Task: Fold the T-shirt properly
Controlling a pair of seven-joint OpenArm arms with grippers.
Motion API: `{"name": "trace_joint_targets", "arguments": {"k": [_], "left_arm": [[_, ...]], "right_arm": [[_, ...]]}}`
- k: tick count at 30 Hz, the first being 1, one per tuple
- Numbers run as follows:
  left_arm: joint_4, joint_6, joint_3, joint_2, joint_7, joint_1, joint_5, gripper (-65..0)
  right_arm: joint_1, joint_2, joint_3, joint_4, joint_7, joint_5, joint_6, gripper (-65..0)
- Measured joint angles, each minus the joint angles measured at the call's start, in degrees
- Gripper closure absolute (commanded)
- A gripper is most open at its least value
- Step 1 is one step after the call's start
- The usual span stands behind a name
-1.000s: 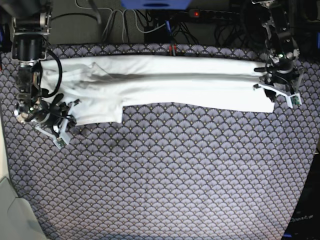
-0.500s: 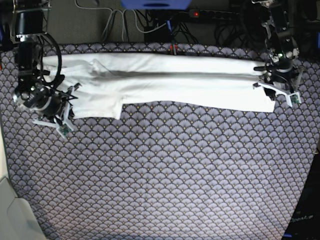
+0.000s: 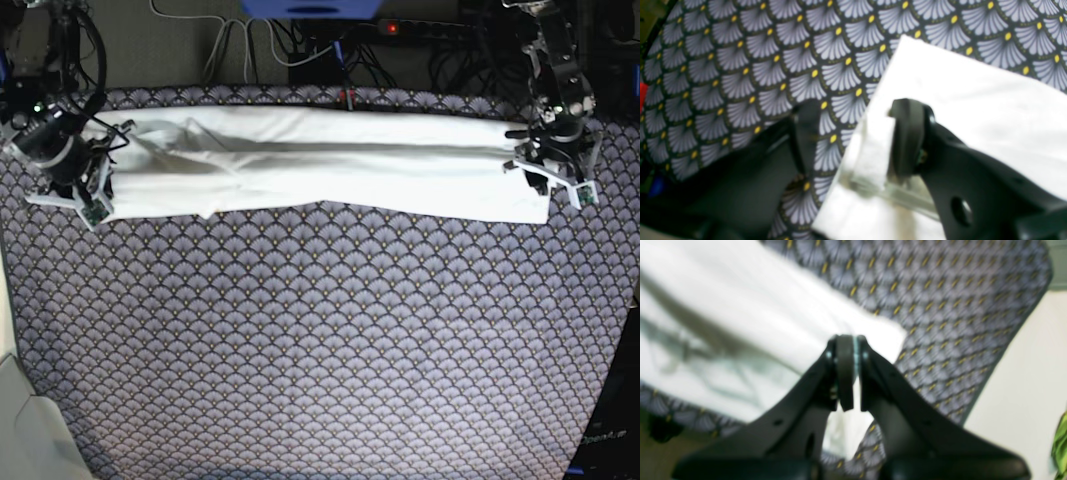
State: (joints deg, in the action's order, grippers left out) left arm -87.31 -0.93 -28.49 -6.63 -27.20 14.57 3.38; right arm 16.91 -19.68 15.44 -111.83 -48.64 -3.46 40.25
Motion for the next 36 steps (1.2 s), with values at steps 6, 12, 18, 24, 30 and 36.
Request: {"name": "trace_joint_targets", "arguments": {"k": [6, 12, 18, 24, 30, 36], "left_arm": [[0.9, -0.2, 0.1, -1.3, 0.2, 0.3, 0.5, -33.7], [1.4, -0.1, 1.4, -2.4, 0.4, 0.4, 0.5, -33.7], [1.4, -0.2, 1.8, -2.4, 1.5, 1.1, 0.5, -33.8], [1.4, -0.2, 1.9, -2.3, 1.3, 0.9, 0.5, -33.8], [1.4, -2.3, 3.8, -2.7, 0.9, 1.3, 5.4, -33.8], [1.4, -2.5, 3.8, -2.7, 1.2, 1.8, 7.2, -33.8]], "right_arm": [[4.1, 1.3, 0.1, 0.1, -0.1, 0.0, 0.0, 0.0], [3.9, 2.1, -0.1, 1.9, 0.2, 0.0, 0.0, 0.0], [2.1, 2.1, -0.2, 7.5, 0.2, 0.0, 0.0, 0.0], [1.9, 2.1, -0.2, 8.8, 0.2, 0.0, 0.0, 0.0], [1.9, 2.1, -0.2, 8.8, 0.2, 0.0, 0.0, 0.0], [2.0, 2.2, -0.2, 8.8, 0.2, 0.0, 0.0, 0.0]]}}
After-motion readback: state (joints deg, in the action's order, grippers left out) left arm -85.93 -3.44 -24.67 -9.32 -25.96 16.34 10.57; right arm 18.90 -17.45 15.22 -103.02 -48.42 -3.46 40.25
